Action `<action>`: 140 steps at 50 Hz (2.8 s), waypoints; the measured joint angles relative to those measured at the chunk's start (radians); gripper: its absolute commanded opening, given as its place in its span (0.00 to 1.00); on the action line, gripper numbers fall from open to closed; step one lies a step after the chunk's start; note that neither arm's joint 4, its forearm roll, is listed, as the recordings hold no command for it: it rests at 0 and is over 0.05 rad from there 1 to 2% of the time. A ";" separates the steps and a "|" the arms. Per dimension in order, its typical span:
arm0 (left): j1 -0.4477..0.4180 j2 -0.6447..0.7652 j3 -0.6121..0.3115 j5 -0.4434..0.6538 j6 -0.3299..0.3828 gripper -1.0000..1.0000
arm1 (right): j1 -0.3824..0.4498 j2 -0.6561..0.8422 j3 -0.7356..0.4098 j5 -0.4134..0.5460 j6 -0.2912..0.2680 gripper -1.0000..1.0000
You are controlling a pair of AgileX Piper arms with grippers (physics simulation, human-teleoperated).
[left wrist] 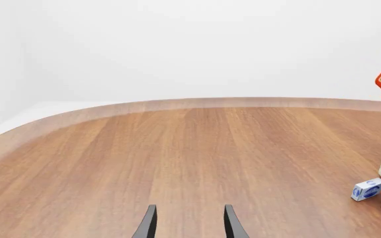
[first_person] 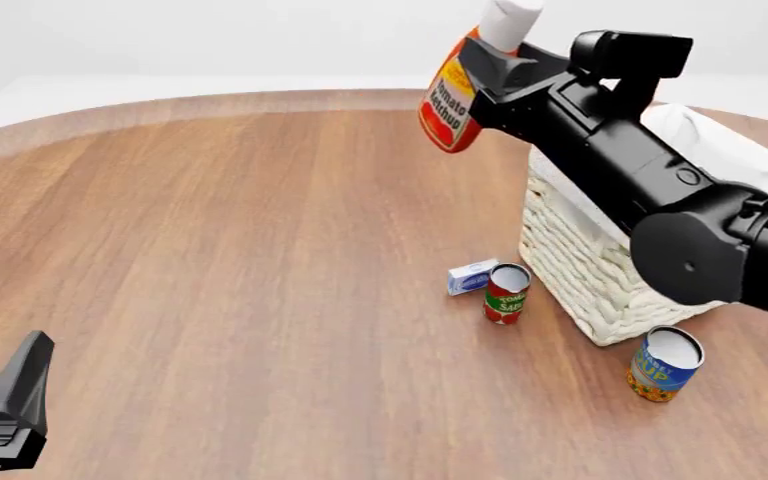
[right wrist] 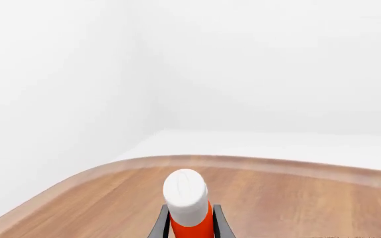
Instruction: Pick up the ketchup, and put it in the basket.
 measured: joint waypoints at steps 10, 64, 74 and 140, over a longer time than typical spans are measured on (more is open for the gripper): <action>0.000 0.000 0.000 0.000 0.000 1.00 | -0.052 -0.040 0.024 0.011 -0.009 0.00; 0.000 0.000 0.000 0.000 0.000 1.00 | -0.310 -0.160 0.091 0.067 -0.045 0.00; 0.000 0.000 0.000 0.000 0.000 1.00 | -0.342 -0.172 0.098 0.080 -0.057 0.00; 0.000 0.000 0.000 0.000 0.000 1.00 | -0.503 -0.111 0.105 0.126 -0.133 0.00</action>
